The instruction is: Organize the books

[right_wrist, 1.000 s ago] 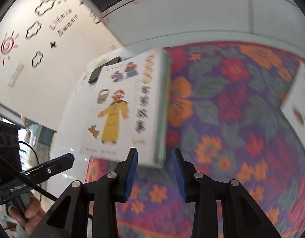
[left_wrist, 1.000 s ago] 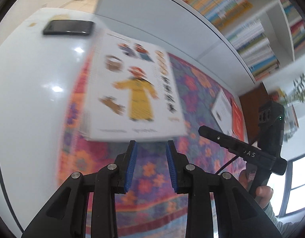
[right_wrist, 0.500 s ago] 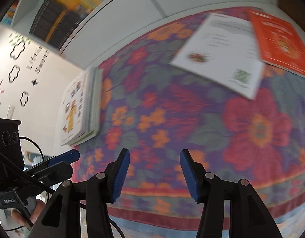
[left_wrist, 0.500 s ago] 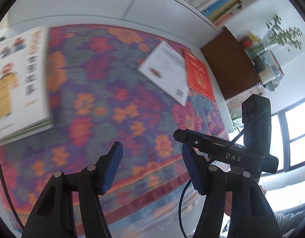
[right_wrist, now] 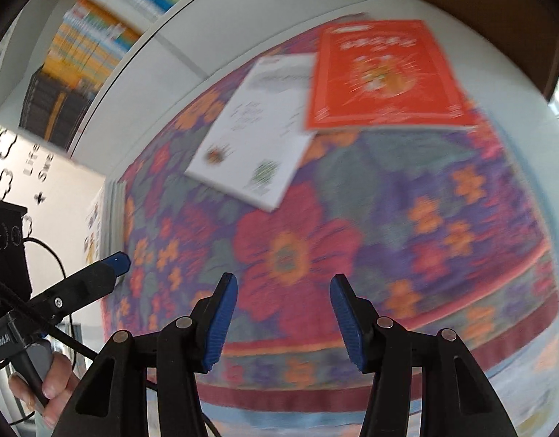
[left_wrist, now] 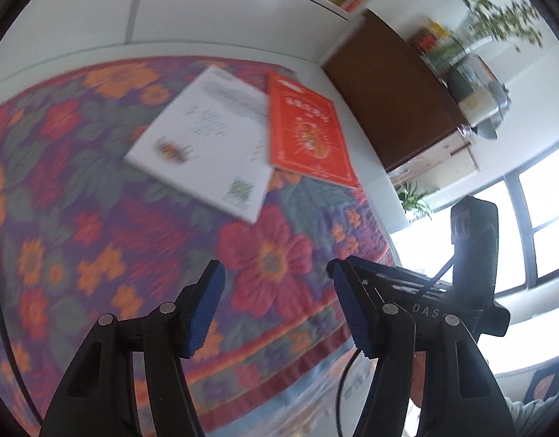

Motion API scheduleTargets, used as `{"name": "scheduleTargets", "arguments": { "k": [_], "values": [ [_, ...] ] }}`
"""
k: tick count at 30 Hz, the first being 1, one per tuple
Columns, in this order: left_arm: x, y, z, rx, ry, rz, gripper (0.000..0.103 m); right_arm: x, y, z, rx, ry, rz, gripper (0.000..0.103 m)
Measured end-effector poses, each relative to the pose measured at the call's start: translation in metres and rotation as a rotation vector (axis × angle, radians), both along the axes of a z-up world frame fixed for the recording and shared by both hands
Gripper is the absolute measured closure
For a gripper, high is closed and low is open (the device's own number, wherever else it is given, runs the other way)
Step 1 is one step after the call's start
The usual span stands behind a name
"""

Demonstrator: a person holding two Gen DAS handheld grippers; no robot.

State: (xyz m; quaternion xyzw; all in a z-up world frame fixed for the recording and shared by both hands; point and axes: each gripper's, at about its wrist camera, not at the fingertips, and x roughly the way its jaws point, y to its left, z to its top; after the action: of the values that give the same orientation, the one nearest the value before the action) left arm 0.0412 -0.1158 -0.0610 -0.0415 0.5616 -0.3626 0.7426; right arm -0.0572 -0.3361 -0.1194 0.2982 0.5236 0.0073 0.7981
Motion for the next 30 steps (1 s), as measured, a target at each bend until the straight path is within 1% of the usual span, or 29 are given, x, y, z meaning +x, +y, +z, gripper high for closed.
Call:
{"name": "scheduleTargets", "arguments": {
  "k": [2,6,7,8,9,10,11,12,13,14,18,20,22,23,24,27,28,30],
  "values": [
    [0.008,-0.023,-0.001,0.016,-0.008,-0.025,0.043,-0.001,-0.022,0.002,-0.026,-0.009,-0.057,0.052],
    [0.028,-0.057,-0.008,0.061,-0.041,-0.034,0.043,-0.002,-0.073,-0.002,-0.078,-0.002,-0.227,0.052],
    [0.034,-0.064,-0.011,0.078,-0.05,-0.036,0.043,-0.001,-0.087,-0.006,-0.08,0.009,-0.274,0.052],
    [0.04,-0.074,-0.015,0.097,-0.064,-0.04,0.045,-0.001,-0.098,-0.01,-0.07,0.014,-0.303,0.052],
    [0.044,-0.077,-0.019,0.107,-0.067,-0.042,0.045,-0.001,-0.108,-0.016,-0.049,0.014,-0.332,0.053],
    [0.05,-0.083,-0.024,0.119,-0.068,-0.044,0.046,-0.001,-0.116,-0.02,-0.034,0.013,-0.352,0.056],
    [0.056,-0.09,-0.03,0.127,-0.066,-0.042,0.05,0.001,-0.124,-0.025,-0.026,0.017,-0.372,0.062],
    [0.061,-0.094,-0.034,0.131,-0.061,-0.039,0.054,0.003,-0.13,-0.03,-0.028,0.02,-0.382,0.065],
    [0.07,-0.099,-0.042,0.126,-0.047,-0.035,0.067,0.006,-0.135,-0.033,-0.037,0.02,-0.382,0.067],
    [0.076,-0.102,-0.047,0.121,-0.034,-0.033,0.073,0.007,-0.134,-0.034,-0.044,0.02,-0.379,0.07],
    [0.099,-0.119,-0.068,0.111,0.018,-0.014,0.073,0.025,-0.142,-0.04,-0.093,0.021,-0.353,0.07],
    [0.106,-0.128,-0.076,0.118,0.023,-0.012,0.073,0.035,-0.146,-0.043,-0.121,0.027,-0.368,0.07],
    [0.112,-0.137,-0.083,0.133,0.015,-0.005,0.073,0.042,-0.151,-0.046,-0.125,0.028,-0.381,0.07],
    [0.114,-0.139,-0.083,0.121,0.003,-0.001,0.071,0.047,-0.153,-0.048,-0.124,0.031,-0.382,0.07],
    [0.117,-0.141,-0.083,0.115,0.002,0.0,0.071,0.051,-0.154,-0.049,-0.123,0.027,-0.38,0.07],
    [0.123,-0.147,-0.084,0.087,0.025,-0.005,0.07,0.067,-0.154,-0.05,-0.123,0.015,-0.338,0.068],
    [0.124,-0.147,-0.083,0.086,0.02,-0.008,0.07,0.072,-0.153,-0.05,-0.133,0.022,-0.322,0.068],
    [0.122,-0.144,-0.082,0.078,0.025,-0.013,0.07,0.078,-0.147,-0.048,-0.185,0.039,-0.276,0.068]
  ]
}}
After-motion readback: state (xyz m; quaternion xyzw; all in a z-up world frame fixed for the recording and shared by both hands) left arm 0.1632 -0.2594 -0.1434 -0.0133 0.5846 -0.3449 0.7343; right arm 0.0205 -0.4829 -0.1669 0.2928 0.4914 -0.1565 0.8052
